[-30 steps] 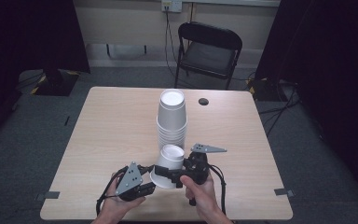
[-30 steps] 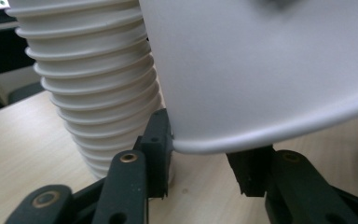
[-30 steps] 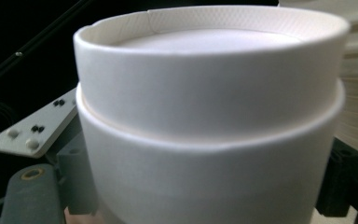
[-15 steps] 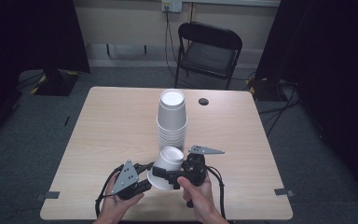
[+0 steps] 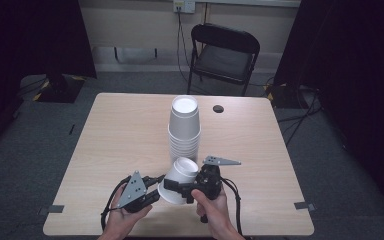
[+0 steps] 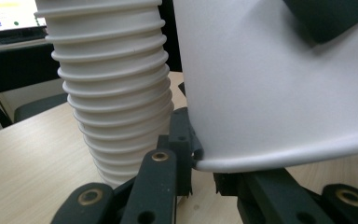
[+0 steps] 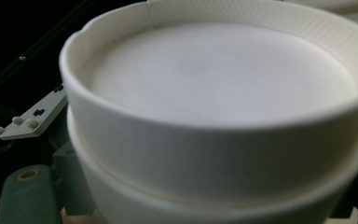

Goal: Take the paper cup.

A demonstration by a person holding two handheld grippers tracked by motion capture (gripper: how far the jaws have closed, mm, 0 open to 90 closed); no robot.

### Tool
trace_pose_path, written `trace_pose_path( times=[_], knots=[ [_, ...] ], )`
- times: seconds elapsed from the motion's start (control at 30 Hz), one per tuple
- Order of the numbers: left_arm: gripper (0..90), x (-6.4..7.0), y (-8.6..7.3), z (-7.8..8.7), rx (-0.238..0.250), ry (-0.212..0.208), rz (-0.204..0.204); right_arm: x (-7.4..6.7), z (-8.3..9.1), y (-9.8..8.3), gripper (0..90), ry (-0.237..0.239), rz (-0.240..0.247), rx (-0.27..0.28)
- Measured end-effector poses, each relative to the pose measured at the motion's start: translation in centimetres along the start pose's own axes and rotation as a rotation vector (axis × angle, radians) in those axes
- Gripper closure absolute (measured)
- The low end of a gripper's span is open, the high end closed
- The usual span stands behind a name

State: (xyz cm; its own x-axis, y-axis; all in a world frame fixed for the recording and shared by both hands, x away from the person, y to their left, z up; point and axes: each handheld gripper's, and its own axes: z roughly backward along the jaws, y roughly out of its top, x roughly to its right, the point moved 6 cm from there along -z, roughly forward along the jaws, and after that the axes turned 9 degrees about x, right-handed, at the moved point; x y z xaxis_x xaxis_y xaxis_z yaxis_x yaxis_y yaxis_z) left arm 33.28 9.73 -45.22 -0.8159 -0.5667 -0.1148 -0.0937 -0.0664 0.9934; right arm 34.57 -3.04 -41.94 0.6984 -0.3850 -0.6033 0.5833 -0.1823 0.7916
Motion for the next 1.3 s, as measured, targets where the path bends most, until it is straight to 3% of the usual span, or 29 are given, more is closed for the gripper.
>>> trace_pose_path(
  times=[0.17, 0.57, 0.63, 0.77, 0.97, 1.17, 1.27, 1.3],
  knots=[
    [81.9, 0.0, 0.1, 0.1, 0.006, -0.009, 0.002, -0.1, 0.1, 0.0, 13.0, 0.009, 0.024, -0.01],
    [82.8, 0.2, 0.4, 0.2, 0.029, -0.032, 0.064, -0.5, 0.5, -0.1, 12.5, 0.038, 0.062, -0.024],
    [82.9, 0.2, 0.5, 0.3, 0.033, -0.031, 0.045, -0.6, 0.7, 0.0, 12.6, 0.045, 0.068, -0.014],
    [82.9, 0.5, 0.1, 0.3, 0.012, -0.053, 0.025, -0.6, 1.1, 0.7, 13.0, 0.046, 0.085, 0.023],
    [82.9, 0.5, -0.2, 0.3, -0.003, -0.061, 0.044, -0.5, 2.0, 2.5, 13.2, 0.036, 0.124, 0.074],
    [82.8, 0.4, -0.7, 0.4, -0.045, -0.081, 0.097, 0.1, 2.8, 3.3, 13.2, 0.014, 0.159, 0.085],
    [82.7, 0.2, -0.9, 0.5, -0.091, -0.089, 0.13, 0.5, 3.2, 3.6, 13.1, -0.004, 0.182, 0.081],
    [82.5, 0.1, -1.1, 0.5, -0.132, -0.092, 0.156, 0.5, 3.3, 3.6, 13.1, -0.009, 0.192, 0.077]
  ],
)
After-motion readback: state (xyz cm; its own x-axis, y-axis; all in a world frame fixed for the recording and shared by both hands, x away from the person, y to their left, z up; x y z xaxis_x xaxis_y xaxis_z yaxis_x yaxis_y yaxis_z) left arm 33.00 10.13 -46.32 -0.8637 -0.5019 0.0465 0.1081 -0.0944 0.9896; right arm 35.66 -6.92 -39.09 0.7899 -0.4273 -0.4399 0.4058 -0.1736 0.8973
